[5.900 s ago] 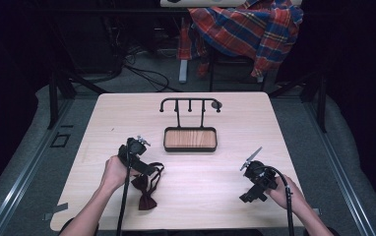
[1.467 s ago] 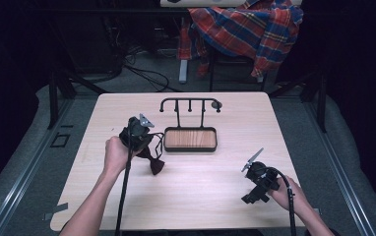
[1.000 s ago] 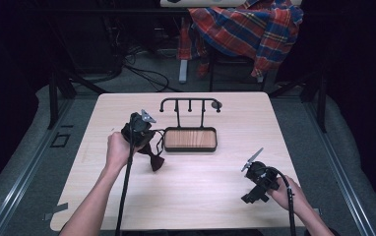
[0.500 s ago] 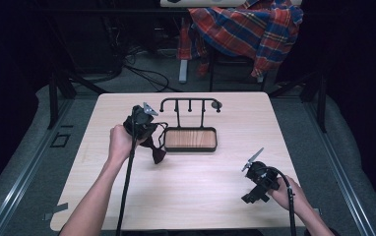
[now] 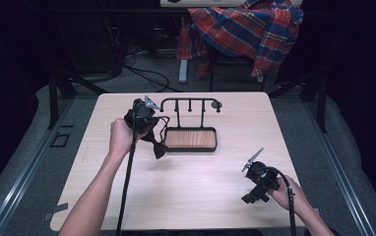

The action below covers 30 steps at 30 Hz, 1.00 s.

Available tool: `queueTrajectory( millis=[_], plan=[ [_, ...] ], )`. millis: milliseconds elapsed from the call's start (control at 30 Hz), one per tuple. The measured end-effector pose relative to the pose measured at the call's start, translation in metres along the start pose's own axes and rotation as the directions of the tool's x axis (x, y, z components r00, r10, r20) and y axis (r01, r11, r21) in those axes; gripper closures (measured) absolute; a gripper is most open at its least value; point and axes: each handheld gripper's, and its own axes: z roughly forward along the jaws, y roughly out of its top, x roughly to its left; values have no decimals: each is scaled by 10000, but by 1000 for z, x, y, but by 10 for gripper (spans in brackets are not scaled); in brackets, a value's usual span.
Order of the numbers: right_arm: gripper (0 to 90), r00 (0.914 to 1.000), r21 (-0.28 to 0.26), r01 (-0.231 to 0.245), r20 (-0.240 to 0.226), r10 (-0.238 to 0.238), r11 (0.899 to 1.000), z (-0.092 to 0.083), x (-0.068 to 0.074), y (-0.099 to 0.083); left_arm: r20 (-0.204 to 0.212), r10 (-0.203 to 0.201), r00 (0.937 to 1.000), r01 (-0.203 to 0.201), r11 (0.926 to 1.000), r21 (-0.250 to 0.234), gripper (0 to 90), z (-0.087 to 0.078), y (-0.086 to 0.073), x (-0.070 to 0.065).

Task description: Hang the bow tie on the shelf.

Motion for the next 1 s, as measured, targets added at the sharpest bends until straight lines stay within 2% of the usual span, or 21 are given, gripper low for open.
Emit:
queueTrajectory(
  millis=[600, 867, 1000],
  plan=[
    [159, 10000, 41, 57, -37, -57, 10000, 0, 0, 0, 118, -2, 9999, 5, 9996, -299, 874, -14, 16, 6],
    [160, 9999, 23, 58, -83, -58, 10000, 1, 0, 0, -61, 45, 10000, -48, 9989, -465, 874, -19, 26, 11],
    [159, 9999, 108, 110, -28, -109, 9999, 1, 1, 1, -209, 86, 9997, -93, 9994, -345, 874, -16, 33, 16]
  ],
)
